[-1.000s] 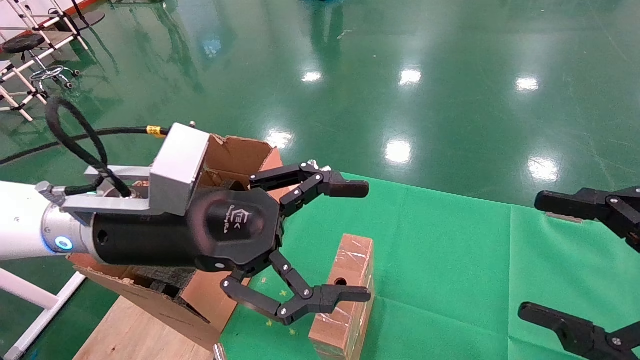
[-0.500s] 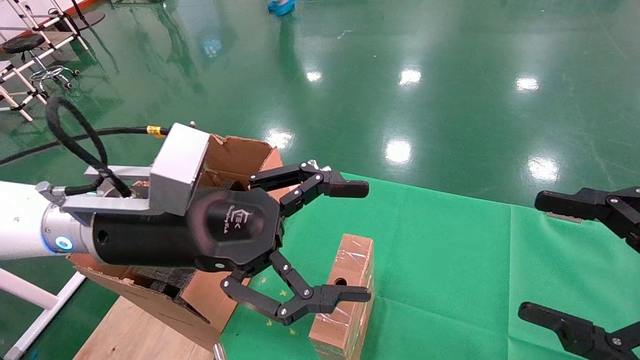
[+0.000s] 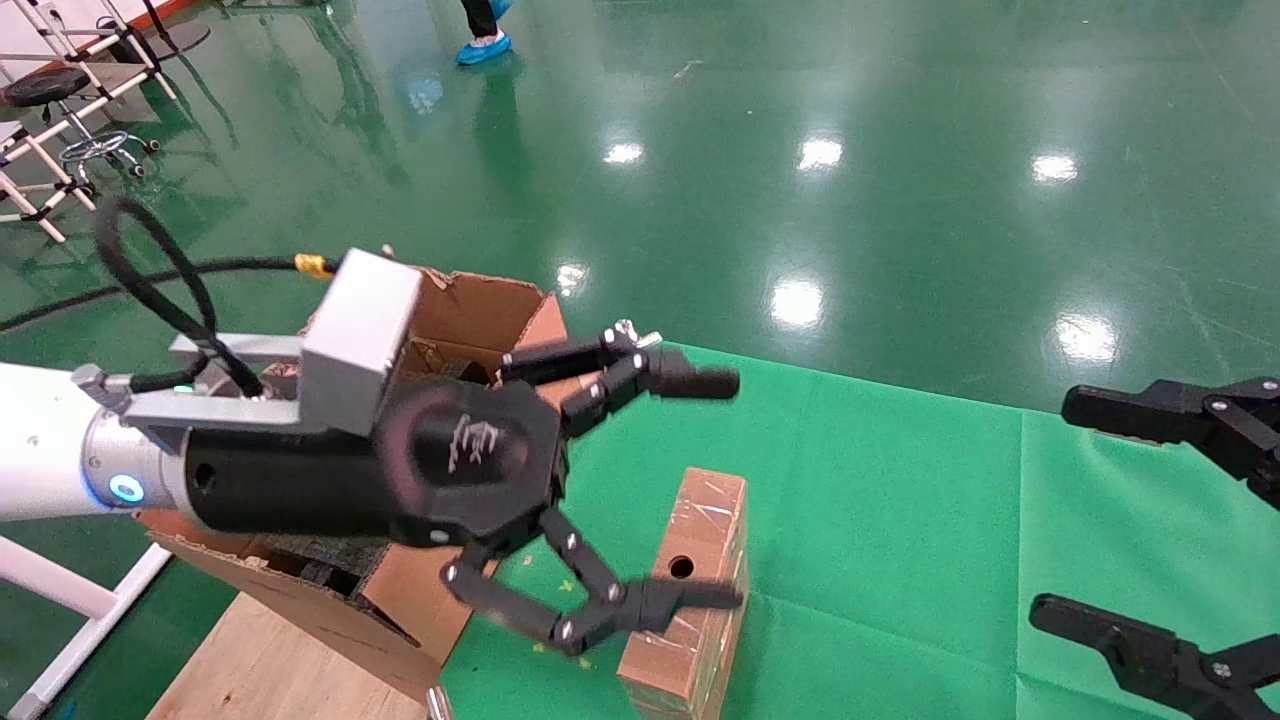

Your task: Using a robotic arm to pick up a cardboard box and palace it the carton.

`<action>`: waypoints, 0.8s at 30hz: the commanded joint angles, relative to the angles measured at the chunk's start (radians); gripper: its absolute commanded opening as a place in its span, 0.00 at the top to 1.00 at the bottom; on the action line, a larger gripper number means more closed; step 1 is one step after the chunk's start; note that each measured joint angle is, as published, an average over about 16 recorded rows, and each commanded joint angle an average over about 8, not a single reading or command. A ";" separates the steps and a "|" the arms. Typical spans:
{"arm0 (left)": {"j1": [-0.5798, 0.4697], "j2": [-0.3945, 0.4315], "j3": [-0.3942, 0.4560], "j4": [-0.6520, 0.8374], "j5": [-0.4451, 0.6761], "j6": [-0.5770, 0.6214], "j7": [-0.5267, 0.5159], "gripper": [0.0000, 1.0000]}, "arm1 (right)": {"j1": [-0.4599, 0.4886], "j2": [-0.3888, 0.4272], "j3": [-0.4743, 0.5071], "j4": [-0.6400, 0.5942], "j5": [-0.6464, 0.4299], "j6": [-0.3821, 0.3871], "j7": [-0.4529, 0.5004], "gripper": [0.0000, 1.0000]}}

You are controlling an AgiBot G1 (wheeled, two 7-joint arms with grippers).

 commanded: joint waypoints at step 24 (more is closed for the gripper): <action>-0.383 0.056 0.266 -0.028 0.431 0.078 -0.485 0.00 | 0.000 0.000 0.000 0.000 0.000 0.000 0.000 1.00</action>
